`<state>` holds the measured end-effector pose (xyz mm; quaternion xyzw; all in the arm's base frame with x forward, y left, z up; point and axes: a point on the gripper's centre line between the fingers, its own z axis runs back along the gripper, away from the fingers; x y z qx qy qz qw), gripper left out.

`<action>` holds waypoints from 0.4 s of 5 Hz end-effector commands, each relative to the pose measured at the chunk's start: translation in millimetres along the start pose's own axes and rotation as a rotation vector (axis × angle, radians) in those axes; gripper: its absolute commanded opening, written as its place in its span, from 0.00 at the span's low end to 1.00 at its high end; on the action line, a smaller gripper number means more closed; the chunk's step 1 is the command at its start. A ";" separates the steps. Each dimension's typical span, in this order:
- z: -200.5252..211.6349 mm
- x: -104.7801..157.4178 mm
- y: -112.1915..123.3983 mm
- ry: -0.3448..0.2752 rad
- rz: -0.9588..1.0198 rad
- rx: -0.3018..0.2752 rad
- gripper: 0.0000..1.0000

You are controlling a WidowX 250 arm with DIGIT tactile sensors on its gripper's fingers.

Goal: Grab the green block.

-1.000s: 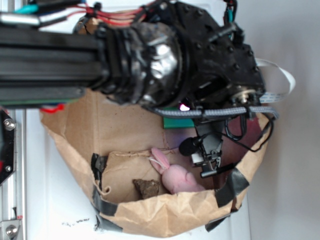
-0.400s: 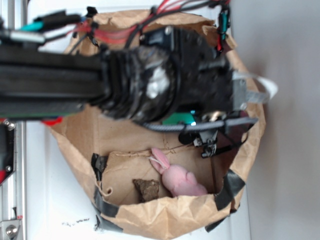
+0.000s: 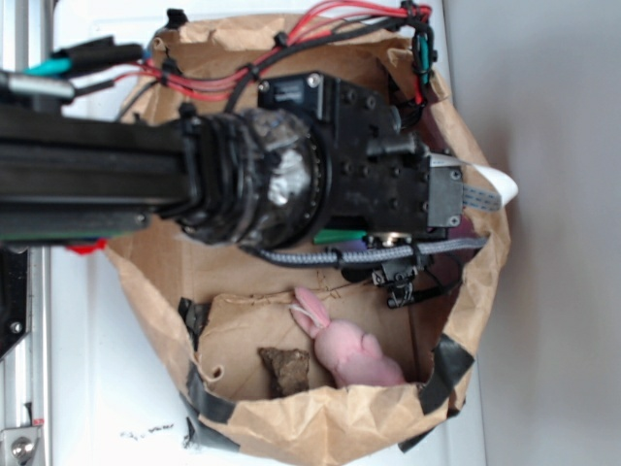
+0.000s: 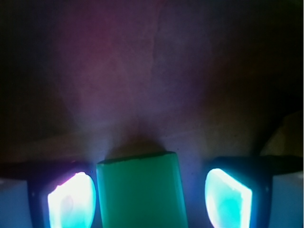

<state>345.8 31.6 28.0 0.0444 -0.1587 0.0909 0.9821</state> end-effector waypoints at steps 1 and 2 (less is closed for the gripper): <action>1.6 -4.3 -11.9 0.026 -0.036 -0.012 0.00; 4.7 -1.8 -9.8 0.021 -0.028 -0.016 0.00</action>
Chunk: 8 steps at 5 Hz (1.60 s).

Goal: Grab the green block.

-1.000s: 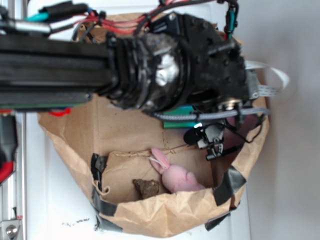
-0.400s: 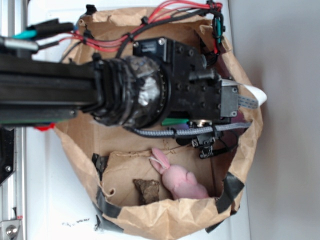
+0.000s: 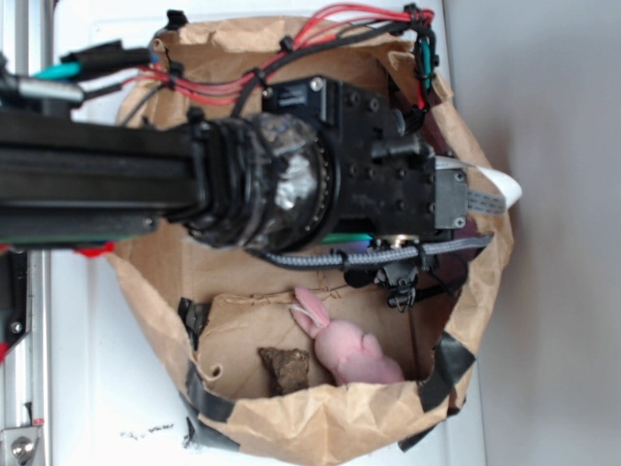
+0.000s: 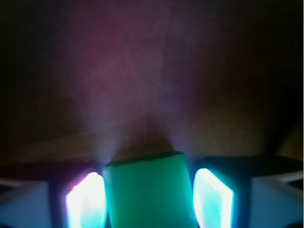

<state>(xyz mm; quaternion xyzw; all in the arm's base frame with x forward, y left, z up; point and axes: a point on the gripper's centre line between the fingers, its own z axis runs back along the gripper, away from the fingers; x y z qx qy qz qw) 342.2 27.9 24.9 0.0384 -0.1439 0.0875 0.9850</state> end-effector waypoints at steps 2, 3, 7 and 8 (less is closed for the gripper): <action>38.9 5.0 -2.6 0.043 -0.011 -0.042 0.00; 82.7 -2.9 -7.3 0.061 -0.011 -0.031 0.00; 180.9 -5.0 13.4 0.041 0.078 -0.027 0.00; 194.5 -3.9 14.8 -0.004 0.057 -0.073 0.00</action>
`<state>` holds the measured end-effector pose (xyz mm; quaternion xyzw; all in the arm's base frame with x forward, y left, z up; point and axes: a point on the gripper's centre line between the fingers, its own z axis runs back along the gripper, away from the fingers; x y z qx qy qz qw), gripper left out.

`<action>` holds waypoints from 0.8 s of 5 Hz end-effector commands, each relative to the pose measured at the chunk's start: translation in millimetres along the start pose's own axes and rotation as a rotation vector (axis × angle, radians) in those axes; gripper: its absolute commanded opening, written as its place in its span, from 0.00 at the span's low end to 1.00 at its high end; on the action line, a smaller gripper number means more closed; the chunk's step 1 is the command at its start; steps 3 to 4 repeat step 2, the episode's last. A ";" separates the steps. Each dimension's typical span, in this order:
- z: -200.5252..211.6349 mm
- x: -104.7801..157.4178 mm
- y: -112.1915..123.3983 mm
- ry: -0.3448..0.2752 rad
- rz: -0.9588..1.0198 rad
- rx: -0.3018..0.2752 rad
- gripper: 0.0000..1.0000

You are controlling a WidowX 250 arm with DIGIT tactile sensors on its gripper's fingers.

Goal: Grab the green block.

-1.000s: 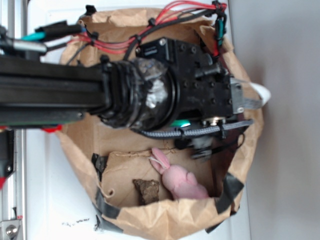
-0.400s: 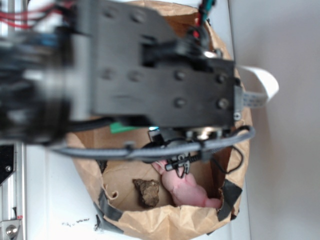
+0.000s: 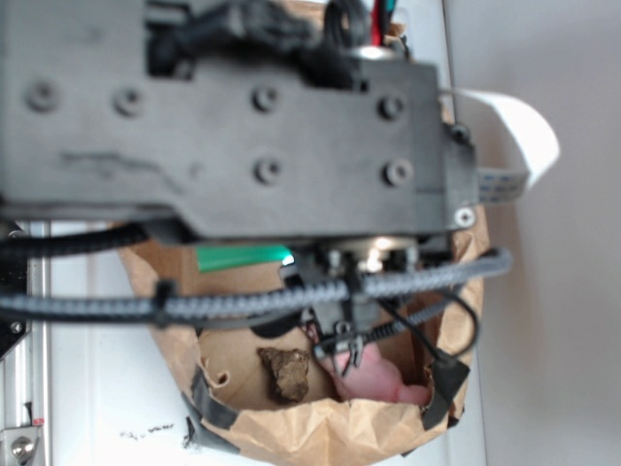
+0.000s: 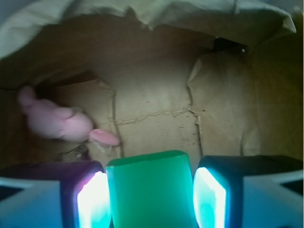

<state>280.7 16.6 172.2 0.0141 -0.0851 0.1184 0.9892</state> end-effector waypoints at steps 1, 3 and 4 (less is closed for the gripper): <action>40.0 8.9 5.6 -0.132 -0.020 -0.052 0.00; 36.4 5.3 5.2 -0.144 -0.001 -0.043 0.00; 36.4 5.3 5.2 -0.144 -0.001 -0.043 0.00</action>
